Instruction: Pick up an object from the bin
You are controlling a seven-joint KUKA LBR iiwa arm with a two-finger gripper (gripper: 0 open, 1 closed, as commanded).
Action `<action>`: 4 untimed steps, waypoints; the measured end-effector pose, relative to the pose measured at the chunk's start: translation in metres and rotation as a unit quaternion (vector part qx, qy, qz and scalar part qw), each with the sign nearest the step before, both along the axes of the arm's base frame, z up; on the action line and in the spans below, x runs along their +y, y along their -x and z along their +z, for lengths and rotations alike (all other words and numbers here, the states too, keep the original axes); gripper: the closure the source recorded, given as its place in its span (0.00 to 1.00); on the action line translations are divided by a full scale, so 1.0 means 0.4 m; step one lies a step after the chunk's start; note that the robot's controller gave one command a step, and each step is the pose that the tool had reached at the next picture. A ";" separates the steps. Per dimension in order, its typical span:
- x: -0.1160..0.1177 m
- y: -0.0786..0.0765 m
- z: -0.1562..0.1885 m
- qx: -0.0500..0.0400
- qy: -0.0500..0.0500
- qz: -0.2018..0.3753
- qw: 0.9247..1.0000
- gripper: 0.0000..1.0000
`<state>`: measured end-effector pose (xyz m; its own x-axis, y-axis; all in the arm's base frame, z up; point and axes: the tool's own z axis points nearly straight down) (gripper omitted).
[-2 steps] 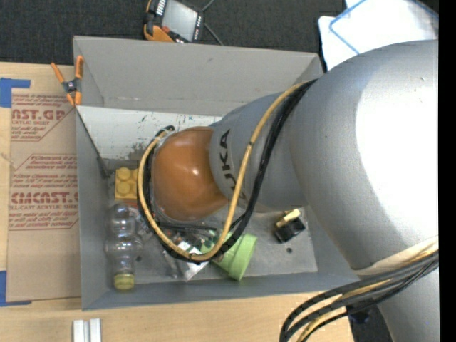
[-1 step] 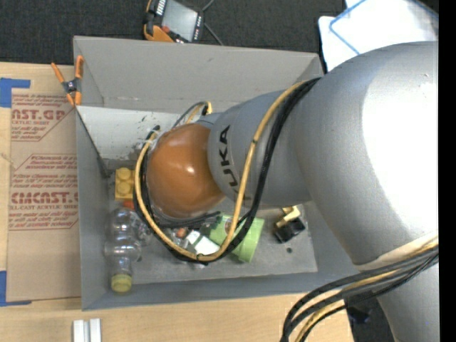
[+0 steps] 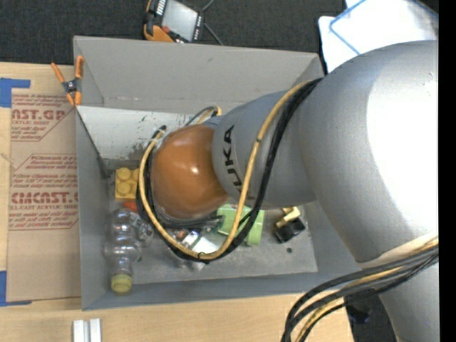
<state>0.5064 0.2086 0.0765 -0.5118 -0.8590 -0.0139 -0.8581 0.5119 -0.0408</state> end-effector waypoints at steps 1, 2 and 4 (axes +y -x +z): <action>-0.084 0.035 -0.011 -0.003 0.015 0.255 0.967 1.00; -0.086 0.038 -0.014 -0.001 0.015 0.255 0.967 1.00; -0.038 0.017 -0.015 -0.003 0.009 0.148 0.989 1.00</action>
Offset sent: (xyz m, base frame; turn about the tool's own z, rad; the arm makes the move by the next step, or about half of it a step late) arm 0.0000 0.0000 0.0000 0.0000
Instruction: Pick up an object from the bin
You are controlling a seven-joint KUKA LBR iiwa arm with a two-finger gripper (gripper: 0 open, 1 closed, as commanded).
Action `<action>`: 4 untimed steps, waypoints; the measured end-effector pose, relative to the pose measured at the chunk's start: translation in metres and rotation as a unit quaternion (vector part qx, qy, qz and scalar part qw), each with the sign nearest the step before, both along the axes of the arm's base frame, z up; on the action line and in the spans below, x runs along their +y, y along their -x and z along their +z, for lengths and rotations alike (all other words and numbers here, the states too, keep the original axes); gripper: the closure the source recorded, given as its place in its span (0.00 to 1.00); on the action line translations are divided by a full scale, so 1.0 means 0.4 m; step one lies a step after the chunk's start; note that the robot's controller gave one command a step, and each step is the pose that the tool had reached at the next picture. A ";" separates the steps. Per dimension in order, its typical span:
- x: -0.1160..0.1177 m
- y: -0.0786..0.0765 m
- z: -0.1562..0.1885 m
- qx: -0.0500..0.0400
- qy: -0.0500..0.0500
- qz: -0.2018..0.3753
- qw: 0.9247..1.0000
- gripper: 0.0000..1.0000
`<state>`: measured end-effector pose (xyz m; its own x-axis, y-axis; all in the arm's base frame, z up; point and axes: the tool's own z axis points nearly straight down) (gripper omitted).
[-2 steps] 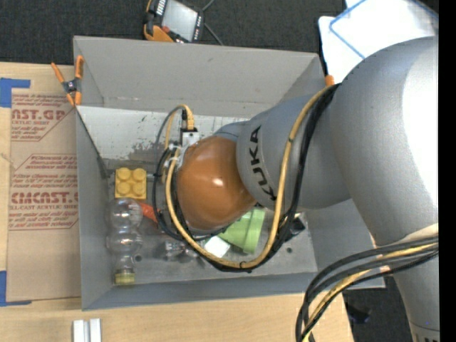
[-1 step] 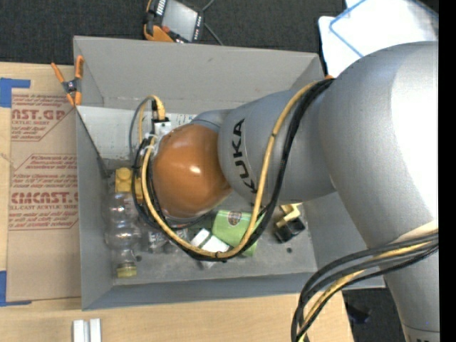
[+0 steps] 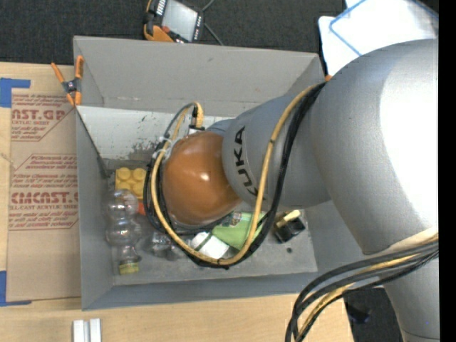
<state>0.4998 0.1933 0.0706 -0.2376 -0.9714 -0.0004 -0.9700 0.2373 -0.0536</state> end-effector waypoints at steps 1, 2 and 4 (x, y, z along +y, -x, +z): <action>0.031 -0.043 -0.001 0.002 0.008 0.148 0.989 1.00; 0.030 -0.005 -0.001 0.003 0.009 0.177 0.984 1.00; 0.087 0.011 0.015 0.004 0.012 0.267 0.964 1.00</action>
Offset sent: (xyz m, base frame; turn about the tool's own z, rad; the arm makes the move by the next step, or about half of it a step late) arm -0.0029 0.0108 -0.0006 -0.3387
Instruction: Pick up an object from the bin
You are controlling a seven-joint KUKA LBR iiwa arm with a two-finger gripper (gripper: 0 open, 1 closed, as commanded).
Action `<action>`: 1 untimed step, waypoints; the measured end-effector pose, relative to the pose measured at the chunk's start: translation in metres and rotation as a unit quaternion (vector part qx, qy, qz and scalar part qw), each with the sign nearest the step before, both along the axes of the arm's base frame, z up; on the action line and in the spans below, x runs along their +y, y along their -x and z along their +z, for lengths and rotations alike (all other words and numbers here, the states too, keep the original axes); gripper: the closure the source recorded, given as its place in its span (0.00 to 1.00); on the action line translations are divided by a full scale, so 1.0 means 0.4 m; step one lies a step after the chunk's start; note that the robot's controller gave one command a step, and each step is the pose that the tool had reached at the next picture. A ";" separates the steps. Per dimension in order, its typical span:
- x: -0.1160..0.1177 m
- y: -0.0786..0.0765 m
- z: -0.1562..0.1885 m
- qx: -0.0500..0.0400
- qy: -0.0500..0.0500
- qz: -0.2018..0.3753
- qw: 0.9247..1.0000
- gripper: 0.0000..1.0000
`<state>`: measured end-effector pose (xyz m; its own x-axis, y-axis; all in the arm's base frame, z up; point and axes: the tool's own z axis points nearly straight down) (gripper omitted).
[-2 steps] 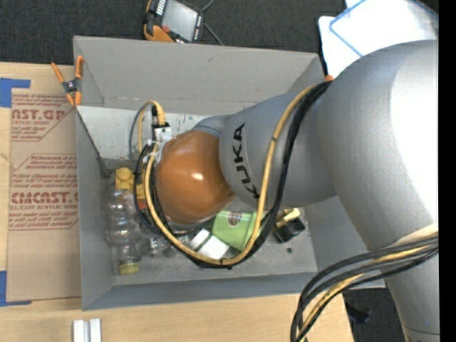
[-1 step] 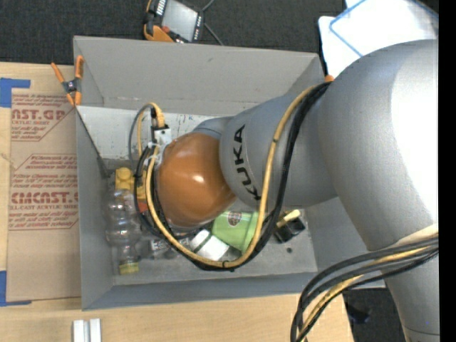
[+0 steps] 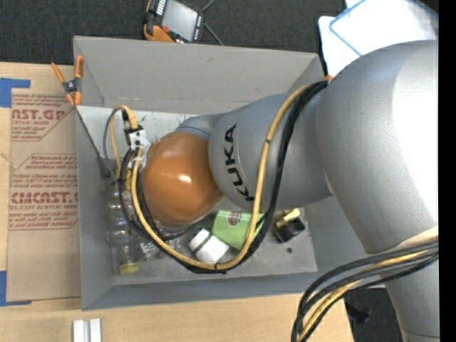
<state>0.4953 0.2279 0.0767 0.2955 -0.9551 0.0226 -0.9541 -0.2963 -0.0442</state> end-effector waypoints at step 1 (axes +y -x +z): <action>0.004 -0.010 -0.002 -0.001 -0.004 -0.047 0.999 1.00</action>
Offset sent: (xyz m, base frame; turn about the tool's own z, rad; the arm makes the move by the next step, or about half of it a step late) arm 0.0195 -0.0072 0.1853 0.0878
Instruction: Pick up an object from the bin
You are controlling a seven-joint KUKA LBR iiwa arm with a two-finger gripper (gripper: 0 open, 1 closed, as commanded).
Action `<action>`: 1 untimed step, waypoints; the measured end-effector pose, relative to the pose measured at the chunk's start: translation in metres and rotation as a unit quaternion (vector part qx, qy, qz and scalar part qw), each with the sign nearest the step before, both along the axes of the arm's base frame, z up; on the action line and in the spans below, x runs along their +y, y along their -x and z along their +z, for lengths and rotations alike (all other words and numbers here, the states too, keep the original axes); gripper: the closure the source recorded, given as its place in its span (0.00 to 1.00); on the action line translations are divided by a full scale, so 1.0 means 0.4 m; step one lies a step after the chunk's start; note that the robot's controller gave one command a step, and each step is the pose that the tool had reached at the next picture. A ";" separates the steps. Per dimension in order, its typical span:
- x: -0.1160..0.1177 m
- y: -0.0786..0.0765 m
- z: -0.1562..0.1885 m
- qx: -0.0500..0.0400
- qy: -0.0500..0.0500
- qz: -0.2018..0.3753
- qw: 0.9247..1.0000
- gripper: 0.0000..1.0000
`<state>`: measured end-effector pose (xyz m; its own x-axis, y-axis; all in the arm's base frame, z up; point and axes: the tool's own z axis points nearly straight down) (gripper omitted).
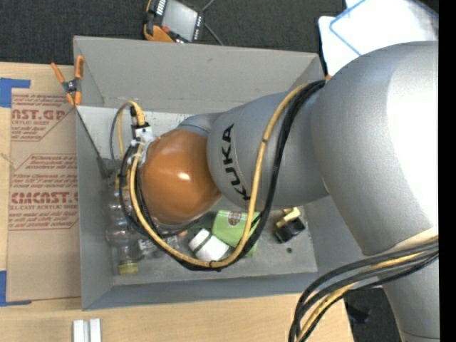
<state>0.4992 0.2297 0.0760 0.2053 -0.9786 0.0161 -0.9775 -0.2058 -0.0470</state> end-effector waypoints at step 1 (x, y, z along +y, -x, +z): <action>-0.013 0.000 0.053 0.006 0.003 -0.004 1.000 1.00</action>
Offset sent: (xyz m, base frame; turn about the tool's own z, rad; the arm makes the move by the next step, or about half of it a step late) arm 0.0240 -0.0031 0.0561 -0.0288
